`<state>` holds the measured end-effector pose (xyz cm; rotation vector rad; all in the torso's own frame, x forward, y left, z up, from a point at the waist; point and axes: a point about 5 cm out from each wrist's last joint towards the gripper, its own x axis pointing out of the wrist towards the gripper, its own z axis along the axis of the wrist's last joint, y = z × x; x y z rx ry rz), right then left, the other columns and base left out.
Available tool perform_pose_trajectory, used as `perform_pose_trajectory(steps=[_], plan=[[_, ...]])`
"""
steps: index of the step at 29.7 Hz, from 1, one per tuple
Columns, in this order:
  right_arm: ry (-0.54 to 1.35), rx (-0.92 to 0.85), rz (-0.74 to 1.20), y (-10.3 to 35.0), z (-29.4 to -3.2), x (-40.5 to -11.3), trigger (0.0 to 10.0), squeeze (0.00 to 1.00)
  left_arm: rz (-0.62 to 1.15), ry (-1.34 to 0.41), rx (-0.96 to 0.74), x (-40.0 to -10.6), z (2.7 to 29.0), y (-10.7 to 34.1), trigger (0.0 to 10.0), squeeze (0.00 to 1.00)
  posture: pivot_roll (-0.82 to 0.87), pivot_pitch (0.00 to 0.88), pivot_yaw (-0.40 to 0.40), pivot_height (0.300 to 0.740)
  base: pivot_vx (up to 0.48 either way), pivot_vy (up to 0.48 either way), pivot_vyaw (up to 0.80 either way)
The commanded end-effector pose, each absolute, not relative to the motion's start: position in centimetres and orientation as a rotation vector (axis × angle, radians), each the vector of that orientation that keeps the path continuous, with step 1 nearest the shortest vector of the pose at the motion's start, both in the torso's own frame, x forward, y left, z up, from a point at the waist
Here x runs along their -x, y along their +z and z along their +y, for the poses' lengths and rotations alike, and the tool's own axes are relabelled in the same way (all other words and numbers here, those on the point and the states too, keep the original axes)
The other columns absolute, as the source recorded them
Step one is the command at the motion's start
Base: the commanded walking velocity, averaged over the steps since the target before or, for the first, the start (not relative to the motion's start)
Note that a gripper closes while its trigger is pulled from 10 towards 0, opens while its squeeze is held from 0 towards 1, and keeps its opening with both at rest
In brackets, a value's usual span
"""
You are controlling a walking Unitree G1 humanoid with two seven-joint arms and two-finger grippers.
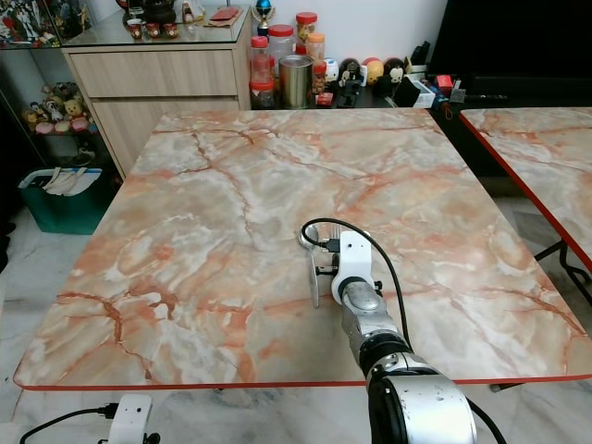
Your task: Setting the table
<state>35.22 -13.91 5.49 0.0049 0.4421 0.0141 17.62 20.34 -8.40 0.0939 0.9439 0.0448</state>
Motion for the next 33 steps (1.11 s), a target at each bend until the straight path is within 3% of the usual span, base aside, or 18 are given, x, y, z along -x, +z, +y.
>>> perform_pose_trajectory(steps=[1,15,16,24,25,33], plan=[[0.023,0.002,0.411,6.4,-13.8,-35.8,0.0,0.00,0.955,0.044,-0.083,-17.7,20.3,-8.4,10.0,0.00,0.00,0.000,-0.008,0.740,0.000,0.000,0.00],[-0.002,0.012,0.397,6.4,-14.1,-35.8,0.0,0.00,0.958,0.036,-0.073,-17.7,20.1,-8.4,10.0,0.00,0.00,0.000,-0.007,0.740,0.000,0.000,0.00],[-0.008,0.013,0.396,6.4,-14.1,-35.8,10.0,0.00,0.957,0.036,-0.073,-17.7,20.1,-8.4,10.0,0.00,0.00,0.000,-0.006,0.740,0.000,0.000,0.00],[-0.018,0.002,0.375,6.7,-14.3,-35.9,10.0,0.00,0.952,0.037,-0.075,-17.8,20.1,-8.4,10.0,0.00,0.00,0.000,-0.006,0.740,0.000,0.000,0.00],[-0.016,-0.004,0.359,7.0,-14.2,-36.1,10.0,1.00,0.952,0.037,-0.075,-17.8,20.1,-8.4,10.0,0.00,0.00,0.000,-0.005,0.740,0.000,0.000,0.00],[-0.009,-0.008,0.323,8.2,-14.2,-36.8,10.0,1.00,0.953,0.040,-0.075,-17.6,20.1,-8.5,10.0,0.00,0.01,0.000,-0.013,0.740,0.000,0.000,0.00]])
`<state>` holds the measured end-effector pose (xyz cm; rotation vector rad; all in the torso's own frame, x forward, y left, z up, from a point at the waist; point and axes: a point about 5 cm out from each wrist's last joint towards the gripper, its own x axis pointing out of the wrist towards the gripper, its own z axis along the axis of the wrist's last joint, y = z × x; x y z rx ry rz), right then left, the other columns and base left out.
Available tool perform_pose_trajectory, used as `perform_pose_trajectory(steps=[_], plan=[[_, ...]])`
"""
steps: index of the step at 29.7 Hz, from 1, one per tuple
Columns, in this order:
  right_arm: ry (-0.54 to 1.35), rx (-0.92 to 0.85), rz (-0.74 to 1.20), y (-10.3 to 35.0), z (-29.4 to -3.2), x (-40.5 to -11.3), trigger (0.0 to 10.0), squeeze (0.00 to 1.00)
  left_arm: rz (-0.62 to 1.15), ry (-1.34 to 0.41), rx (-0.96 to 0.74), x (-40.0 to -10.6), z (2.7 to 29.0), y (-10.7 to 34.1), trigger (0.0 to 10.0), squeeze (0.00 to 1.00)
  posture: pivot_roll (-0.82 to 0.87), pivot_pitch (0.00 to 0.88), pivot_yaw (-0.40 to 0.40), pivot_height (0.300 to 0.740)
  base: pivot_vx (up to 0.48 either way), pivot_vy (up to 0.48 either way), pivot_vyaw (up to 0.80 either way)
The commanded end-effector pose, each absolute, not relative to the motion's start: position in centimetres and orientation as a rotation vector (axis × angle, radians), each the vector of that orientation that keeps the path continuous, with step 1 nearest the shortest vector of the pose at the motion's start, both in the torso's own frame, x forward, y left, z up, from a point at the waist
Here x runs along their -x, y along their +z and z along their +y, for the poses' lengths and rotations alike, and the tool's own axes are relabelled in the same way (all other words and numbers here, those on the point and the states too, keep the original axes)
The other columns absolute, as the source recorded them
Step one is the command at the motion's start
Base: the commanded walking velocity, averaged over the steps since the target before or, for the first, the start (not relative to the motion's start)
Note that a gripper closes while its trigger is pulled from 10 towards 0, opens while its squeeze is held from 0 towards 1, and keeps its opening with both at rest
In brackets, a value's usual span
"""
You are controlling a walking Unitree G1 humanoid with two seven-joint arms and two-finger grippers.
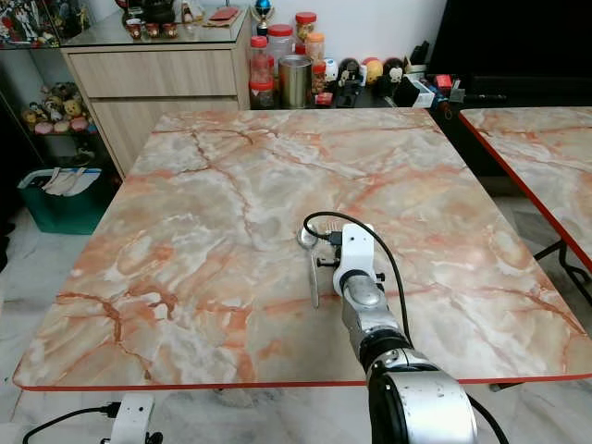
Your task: Setting the table
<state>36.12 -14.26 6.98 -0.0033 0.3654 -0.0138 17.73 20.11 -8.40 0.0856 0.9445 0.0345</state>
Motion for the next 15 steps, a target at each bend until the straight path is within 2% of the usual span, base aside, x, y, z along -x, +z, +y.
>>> perform_pose_trajectory(steps=[1,8,9,11,12,15], plan=[[-0.004,-0.010,0.323,8.2,-14.2,-36.8,10.0,1.00,0.953,0.040,-0.074,-17.5,20.1,-8.5,10.0,0.00,0.01,0.000,-0.013,0.740,0.000,0.000,0.00],[0.001,0.008,0.316,8.7,-14.2,-37.1,10.0,1.00,0.965,0.043,-0.071,-16.9,20.1,-8.8,10.0,0.00,0.01,0.000,-0.019,0.740,0.000,0.000,0.00],[0.005,0.014,0.321,8.7,-14.2,-37.2,10.0,0.94,0.969,0.043,-0.070,-16.7,20.0,-8.9,10.0,0.00,0.01,0.000,-0.021,0.740,0.000,0.000,0.00],[0.008,0.018,0.325,8.7,-14.1,-37.2,10.0,0.94,0.970,0.043,-0.070,-16.6,20.0,-8.9,10.0,0.00,0.01,0.000,-0.021,0.740,0.000,0.000,0.00],[0.015,0.030,0.339,8.7,-14.0,-37.2,10.0,0.00,0.975,0.043,-0.069,-16.3,20.0,-9.0,10.0,0.00,0.01,0.000,-0.026,0.740,0.000,0.000,0.00],[0.019,0.035,0.345,8.6,-14.0,-37.2,10.0,0.00,0.977,0.043,-0.069,-16.1,19.9,-9.1,10.0,0.00,0.01,0.000,-0.030,0.740,0.000,0.000,0.00]])
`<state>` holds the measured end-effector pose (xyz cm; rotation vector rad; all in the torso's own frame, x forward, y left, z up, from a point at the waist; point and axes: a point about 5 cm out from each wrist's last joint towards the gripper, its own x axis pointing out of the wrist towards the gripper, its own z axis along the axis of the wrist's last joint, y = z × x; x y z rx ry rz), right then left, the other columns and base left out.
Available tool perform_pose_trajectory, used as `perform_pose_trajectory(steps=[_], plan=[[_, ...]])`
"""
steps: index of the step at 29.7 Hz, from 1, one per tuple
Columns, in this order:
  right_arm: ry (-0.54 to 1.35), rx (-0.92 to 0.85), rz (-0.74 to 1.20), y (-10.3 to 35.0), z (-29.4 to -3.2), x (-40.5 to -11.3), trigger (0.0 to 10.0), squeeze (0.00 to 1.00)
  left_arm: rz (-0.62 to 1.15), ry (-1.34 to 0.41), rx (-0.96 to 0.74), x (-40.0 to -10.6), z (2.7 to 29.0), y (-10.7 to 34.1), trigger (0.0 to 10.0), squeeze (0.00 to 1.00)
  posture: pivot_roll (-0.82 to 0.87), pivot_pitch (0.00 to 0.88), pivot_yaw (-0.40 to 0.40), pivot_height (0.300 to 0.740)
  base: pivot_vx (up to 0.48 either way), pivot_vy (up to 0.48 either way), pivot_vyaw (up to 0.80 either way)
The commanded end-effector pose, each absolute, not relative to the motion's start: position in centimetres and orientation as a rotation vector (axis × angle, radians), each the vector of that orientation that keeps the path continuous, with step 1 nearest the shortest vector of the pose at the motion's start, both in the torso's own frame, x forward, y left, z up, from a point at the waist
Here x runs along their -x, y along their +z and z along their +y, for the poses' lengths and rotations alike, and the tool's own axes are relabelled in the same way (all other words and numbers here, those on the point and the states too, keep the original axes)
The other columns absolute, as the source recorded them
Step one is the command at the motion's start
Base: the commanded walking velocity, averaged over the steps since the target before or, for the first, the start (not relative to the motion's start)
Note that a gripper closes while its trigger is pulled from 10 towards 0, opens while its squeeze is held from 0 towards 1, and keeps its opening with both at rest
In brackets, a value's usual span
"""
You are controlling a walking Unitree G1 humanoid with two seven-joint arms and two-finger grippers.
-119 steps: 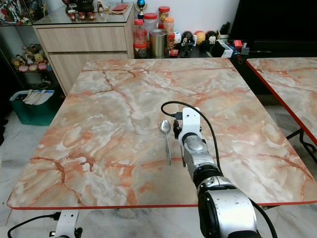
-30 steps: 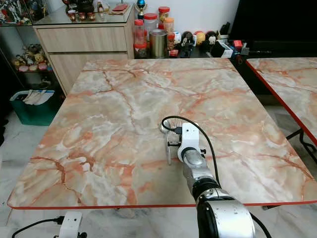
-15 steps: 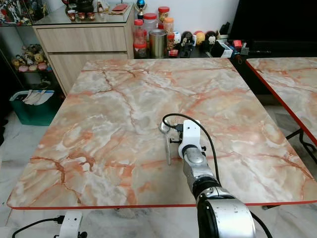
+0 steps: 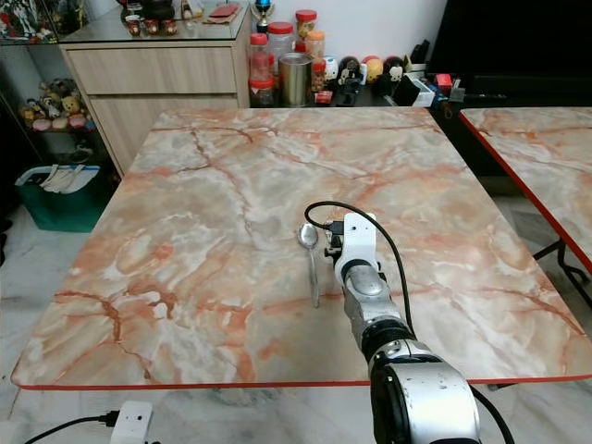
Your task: Setting the table
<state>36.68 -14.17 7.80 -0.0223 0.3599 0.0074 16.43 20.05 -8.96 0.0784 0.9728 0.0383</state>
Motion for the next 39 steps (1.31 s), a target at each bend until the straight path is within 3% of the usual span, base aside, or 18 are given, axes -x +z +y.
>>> perform_pose_trajectory(steps=[1,19,39], plan=[[0.021,0.035,0.346,8.7,-14.0,-37.2,10.0,0.00,0.978,0.043,-0.068,-16.0,19.9,-9.1,10.0,0.00,0.01,0.000,-0.033,0.740,0.000,0.000,0.00],[0.027,0.041,0.324,9.5,-14.8,-37.7,10.0,0.00,1.036,0.034,-0.063,-12.2,19.6,-10.4,10.0,0.00,0.02,0.040,-0.058,0.740,0.000,0.000,0.00],[0.068,0.039,0.391,7.9,-14.3,-36.8,10.0,0.00,1.006,0.039,-0.080,-12.3,20.4,-10.2,10.0,0.00,0.05,0.091,-0.057,0.740,0.000,0.000,0.00]])
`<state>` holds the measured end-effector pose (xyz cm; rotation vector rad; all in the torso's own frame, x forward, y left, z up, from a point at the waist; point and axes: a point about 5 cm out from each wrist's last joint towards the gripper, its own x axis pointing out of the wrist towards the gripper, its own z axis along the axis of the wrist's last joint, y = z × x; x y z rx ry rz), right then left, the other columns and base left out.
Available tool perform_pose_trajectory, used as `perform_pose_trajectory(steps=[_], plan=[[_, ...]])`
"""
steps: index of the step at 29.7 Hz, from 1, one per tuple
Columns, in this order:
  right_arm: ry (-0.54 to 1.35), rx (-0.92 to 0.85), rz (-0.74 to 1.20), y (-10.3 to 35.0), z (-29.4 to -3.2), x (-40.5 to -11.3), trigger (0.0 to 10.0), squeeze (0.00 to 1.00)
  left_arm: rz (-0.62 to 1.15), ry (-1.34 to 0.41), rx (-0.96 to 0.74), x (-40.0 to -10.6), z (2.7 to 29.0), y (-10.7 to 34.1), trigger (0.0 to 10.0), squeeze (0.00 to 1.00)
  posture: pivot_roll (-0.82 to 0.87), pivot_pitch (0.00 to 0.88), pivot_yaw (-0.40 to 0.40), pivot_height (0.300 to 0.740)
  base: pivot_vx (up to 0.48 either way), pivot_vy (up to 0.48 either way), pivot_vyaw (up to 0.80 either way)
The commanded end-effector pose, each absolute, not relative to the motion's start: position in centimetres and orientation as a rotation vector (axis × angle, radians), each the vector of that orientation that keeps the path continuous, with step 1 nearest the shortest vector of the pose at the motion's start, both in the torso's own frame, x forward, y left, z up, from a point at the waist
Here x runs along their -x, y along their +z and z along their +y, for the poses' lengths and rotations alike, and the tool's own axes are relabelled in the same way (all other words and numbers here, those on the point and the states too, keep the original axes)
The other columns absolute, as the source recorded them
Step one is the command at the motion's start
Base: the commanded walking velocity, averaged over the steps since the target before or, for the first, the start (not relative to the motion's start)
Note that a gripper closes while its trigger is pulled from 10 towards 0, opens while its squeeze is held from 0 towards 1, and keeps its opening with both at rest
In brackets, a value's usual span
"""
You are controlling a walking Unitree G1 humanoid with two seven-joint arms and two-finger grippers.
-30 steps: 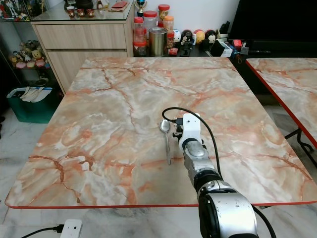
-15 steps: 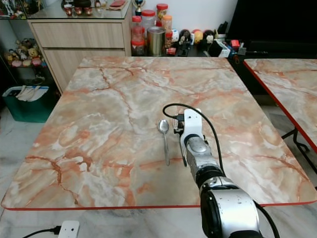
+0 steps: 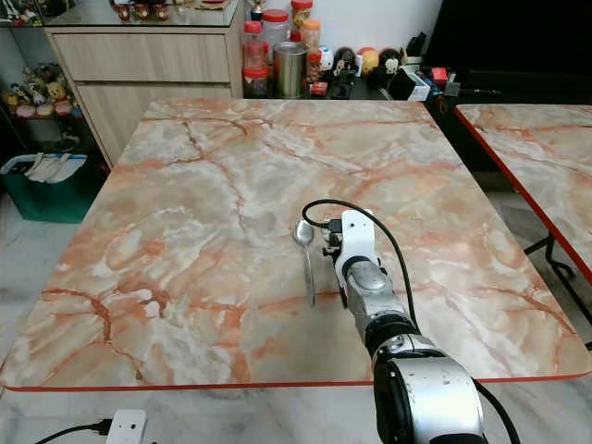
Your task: Setting the table
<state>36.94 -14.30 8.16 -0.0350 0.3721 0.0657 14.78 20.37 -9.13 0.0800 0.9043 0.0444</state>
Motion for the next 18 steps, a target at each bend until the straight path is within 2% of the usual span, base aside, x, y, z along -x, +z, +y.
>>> perform_pose_trajectory(steps=[1,18], plan=[[0.068,0.040,0.398,7.7,-14.3,-36.7,10.0,0.00,1.011,0.039,-0.078,-11.9,20.3,-10.3,10.0,0.00,0.06,0.105,-0.060,0.740,0.000,0.000,0.00],[0.119,-0.006,0.406,6.7,-13.2,-36.0,10.0,0.00,1.033,0.046,-0.083,-10.1,20.9,-10.5,10.0,0.00,0.10,0.140,-0.054,0.740,0.000,0.000,0.00]])
